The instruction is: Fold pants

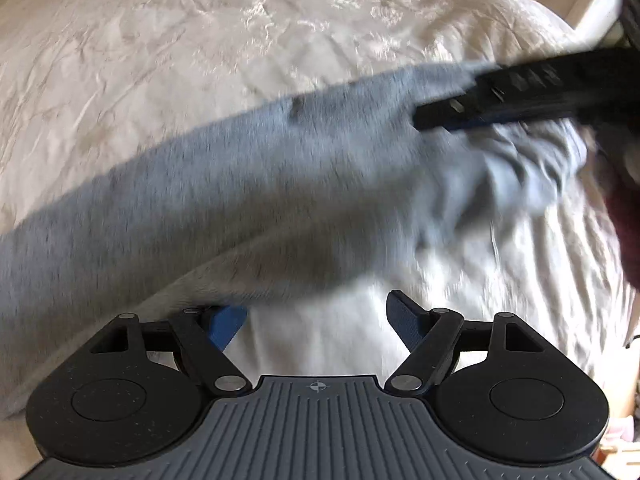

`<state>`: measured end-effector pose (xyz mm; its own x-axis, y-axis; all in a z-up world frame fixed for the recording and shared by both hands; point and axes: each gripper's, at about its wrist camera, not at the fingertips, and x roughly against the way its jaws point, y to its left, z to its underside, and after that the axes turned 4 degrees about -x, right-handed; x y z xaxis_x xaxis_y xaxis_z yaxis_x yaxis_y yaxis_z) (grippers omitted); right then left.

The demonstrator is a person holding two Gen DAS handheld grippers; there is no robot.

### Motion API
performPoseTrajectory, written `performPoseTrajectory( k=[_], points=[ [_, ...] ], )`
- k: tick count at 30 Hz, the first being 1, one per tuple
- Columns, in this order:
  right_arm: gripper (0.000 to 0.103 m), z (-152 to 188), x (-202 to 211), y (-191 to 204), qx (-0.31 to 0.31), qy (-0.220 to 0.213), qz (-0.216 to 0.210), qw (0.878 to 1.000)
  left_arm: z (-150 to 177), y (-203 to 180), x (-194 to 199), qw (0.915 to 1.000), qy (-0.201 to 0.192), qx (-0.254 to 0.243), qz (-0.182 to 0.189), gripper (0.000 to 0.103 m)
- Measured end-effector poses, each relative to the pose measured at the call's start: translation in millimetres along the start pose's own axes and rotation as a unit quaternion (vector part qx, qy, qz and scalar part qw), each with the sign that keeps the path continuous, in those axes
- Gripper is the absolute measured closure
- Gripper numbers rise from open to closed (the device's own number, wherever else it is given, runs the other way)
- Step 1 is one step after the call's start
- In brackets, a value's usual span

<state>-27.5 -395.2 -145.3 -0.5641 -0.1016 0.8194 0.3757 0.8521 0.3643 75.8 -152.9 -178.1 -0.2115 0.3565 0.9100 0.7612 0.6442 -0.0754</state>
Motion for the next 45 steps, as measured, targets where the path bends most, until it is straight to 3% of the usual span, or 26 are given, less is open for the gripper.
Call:
performPoseTrajectory(
  k=[5, 10, 13, 18, 22, 24, 26, 27, 29, 30, 34, 38, 45],
  points=[
    [0.064, 11.2, 24.7, -7.6, -0.002, -0.003, 0.007, 1.000, -19.0, 9.4, 7.3, 0.9999, -0.015, 0.000, 0.008, 0.028],
    [0.064, 56.0, 48.1, 9.5, 0.080, 0.004, 0.019, 0.997, -34.8, 20.0, 15.2, 0.9995, -0.021, 0.012, 0.022, 0.027],
    [0.064, 81.8, 37.7, 20.1, 0.101, 0.030, 0.017, 0.994, -41.0, 22.8, 10.2, 0.9995, -0.019, 0.016, 0.021, 0.027],
    [0.060, 106.7, 4.9, 46.5, 0.162, 0.027, 0.064, 0.984, -40.6, 23.4, 6.9, 0.9997, -0.009, 0.011, 0.020, 0.028],
    [0.056, 106.3, -23.4, 48.3, 0.118, 0.048, 0.106, 0.986, -39.9, 27.0, 6.3, 0.9996, -0.007, 0.015, 0.020, 0.028],
    [0.049, 104.5, -27.8, 47.2, 0.103, 0.029, 0.127, 0.986, -39.7, 29.6, 5.9, 0.9995, -0.007, 0.023, 0.021, 0.028],
    [0.050, 100.1, -25.0, 47.2, 0.100, -0.006, 0.141, 0.985, -39.7, 31.9, 4.7, 0.9994, -0.006, 0.027, 0.021, 0.028],
    [0.056, 96.8, -21.0, 46.1, 0.095, -0.021, 0.135, 0.986, -39.7, 32.1, 4.0, 0.9994, -0.006, 0.027, 0.021, 0.028],
    [0.087, 87.4, -5.7, 40.4, 0.072, -0.049, 0.094, 0.992, -39.4, 32.6, 3.5, 0.9994, -0.004, 0.026, 0.021, 0.027],
    [0.091, 82.5, 0.8, 37.9, 0.064, -0.054, 0.083, 0.993, -38.7, 32.4, 4.0, 0.9994, -0.004, 0.025, 0.023, 0.027],
    [0.093, 67.8, 39.1, 20.8, 0.021, -0.052, 0.027, 0.998, -32.9, 25.2, 5.5, 0.9989, -0.003, 0.011, 0.045, 0.027],
    [0.093, 63.7, 61.3, 5.1, -0.022, 0.005, -0.011, 1.000, -14.5, 3.0, 1.2, 0.9963, 0.005, -0.027, 0.081, 0.027],
    [0.094, 98.6, 59.8, -8.2, -0.043, 0.113, 0.001, 0.993, 22.3, -39.2, -15.6, 0.9880, 0.041, -0.085, 0.123, 0.027]
  ],
)
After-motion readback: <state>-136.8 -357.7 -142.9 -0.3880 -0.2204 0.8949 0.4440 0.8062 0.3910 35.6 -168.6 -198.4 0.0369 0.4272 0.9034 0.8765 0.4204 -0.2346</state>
